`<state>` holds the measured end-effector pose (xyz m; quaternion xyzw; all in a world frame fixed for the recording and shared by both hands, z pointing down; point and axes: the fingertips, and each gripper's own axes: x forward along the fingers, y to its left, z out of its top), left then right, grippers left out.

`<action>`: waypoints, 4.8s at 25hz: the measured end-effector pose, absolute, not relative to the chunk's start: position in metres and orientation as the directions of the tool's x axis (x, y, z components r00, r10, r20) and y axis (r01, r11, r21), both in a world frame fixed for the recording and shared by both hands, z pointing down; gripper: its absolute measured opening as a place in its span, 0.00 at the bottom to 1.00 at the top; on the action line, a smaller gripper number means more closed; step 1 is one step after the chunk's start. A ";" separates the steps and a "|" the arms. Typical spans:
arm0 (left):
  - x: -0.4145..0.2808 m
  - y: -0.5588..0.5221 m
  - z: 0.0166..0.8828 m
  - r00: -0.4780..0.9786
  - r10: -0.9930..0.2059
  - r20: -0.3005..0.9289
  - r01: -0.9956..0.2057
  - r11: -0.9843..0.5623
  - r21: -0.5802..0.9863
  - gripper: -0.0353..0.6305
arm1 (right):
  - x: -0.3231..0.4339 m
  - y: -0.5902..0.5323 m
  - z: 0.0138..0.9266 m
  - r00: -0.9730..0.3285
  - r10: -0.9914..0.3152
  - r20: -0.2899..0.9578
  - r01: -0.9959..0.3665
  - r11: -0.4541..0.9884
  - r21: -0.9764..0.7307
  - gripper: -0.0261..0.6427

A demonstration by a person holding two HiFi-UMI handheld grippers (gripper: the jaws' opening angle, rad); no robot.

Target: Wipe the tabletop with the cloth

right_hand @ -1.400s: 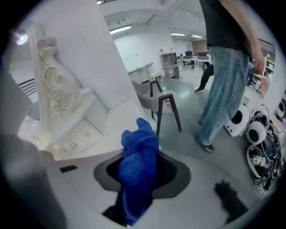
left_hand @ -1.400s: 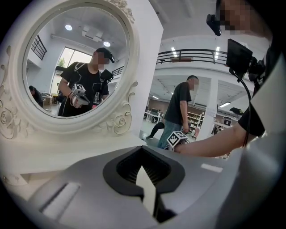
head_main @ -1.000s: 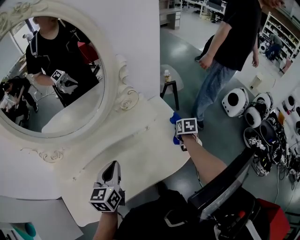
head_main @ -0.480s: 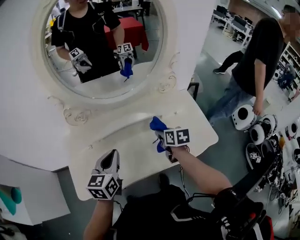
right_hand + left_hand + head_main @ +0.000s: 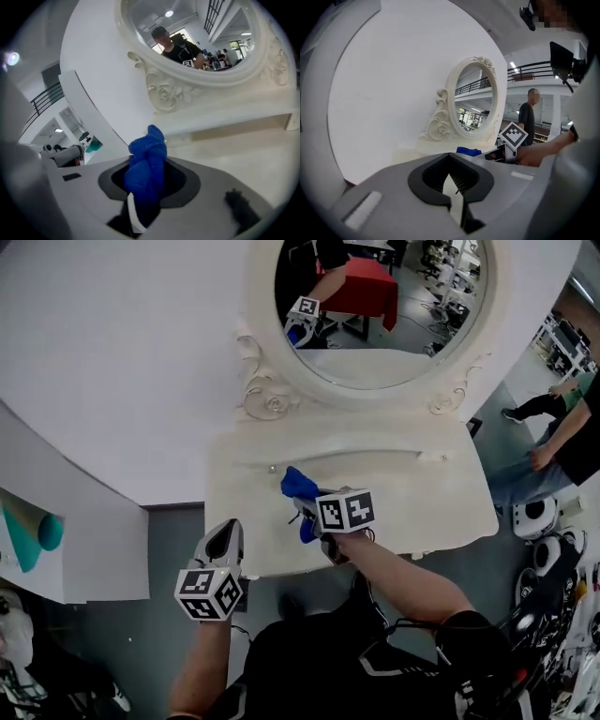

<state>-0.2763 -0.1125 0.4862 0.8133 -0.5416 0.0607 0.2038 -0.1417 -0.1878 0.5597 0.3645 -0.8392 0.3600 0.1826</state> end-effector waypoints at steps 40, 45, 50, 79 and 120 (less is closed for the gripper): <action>-0.373 -0.082 0.510 0.303 -0.875 0.378 -0.942 -0.215 0.258 0.06 | -0.310 -0.189 0.691 -0.605 -0.282 0.744 -0.770 0.446 -0.457 0.24; -0.323 -0.099 0.507 0.367 -0.853 0.370 -0.923 -0.284 0.261 0.06 | -0.258 -0.191 0.692 -0.594 -0.303 0.745 -0.787 0.411 -0.460 0.23; -0.283 -0.111 0.501 0.409 -0.836 0.367 -0.908 -0.333 0.254 0.06 | -0.211 -0.200 0.690 -0.575 -0.333 0.747 -0.809 0.370 -0.458 0.24; -0.036 -0.163 0.481 0.584 -0.726 0.364 -0.812 -0.533 0.241 0.06 | 0.077 -0.219 0.691 -0.472 -0.423 0.773 -0.881 0.189 -0.434 0.24; 0.192 -0.169 0.483 0.690 -0.601 0.404 -0.709 -0.674 0.209 0.06 | 0.459 -0.218 0.692 -0.222 -0.588 0.778 -0.908 -0.166 -0.384 0.24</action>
